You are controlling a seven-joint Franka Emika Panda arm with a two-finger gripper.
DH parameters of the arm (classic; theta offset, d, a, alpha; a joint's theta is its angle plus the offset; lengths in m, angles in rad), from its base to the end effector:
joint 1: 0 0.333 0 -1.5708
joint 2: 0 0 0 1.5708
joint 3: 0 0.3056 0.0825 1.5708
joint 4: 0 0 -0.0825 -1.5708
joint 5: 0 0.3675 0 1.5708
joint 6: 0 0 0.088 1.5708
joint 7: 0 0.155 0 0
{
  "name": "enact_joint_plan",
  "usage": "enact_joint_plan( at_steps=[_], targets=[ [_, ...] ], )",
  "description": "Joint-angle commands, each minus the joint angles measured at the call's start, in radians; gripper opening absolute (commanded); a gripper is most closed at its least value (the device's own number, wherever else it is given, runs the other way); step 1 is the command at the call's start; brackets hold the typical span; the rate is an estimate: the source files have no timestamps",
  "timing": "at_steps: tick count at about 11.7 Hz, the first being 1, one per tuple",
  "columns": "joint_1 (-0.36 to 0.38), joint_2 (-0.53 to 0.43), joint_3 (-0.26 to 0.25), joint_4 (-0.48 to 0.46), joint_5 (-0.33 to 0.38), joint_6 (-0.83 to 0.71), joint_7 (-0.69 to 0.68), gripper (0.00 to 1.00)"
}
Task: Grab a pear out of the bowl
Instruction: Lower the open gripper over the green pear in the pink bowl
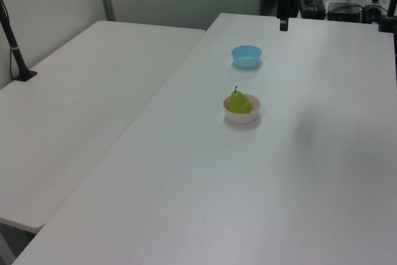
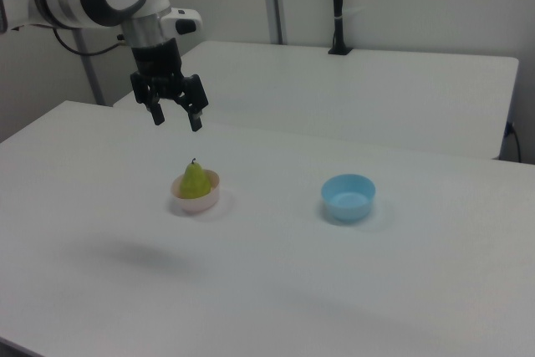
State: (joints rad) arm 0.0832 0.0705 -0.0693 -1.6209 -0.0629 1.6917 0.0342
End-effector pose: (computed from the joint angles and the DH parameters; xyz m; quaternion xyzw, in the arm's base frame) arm 0.5667 -0.0001 0.5152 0.9994 -0.0063 0.0010 0.0336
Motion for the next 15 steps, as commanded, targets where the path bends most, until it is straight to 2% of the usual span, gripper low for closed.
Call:
enact_joint_plan(
  at_steps=[1,7,15],
  targets=[
    [0.015,0.023,-0.003,-0.020,-0.002,0.080,-0.065,1.00],
    [0.079,0.167,0.006,-0.022,-0.008,0.242,-0.065,1.00],
    [0.124,0.337,0.008,-0.022,-0.009,0.416,-0.060,1.00]
  ],
)
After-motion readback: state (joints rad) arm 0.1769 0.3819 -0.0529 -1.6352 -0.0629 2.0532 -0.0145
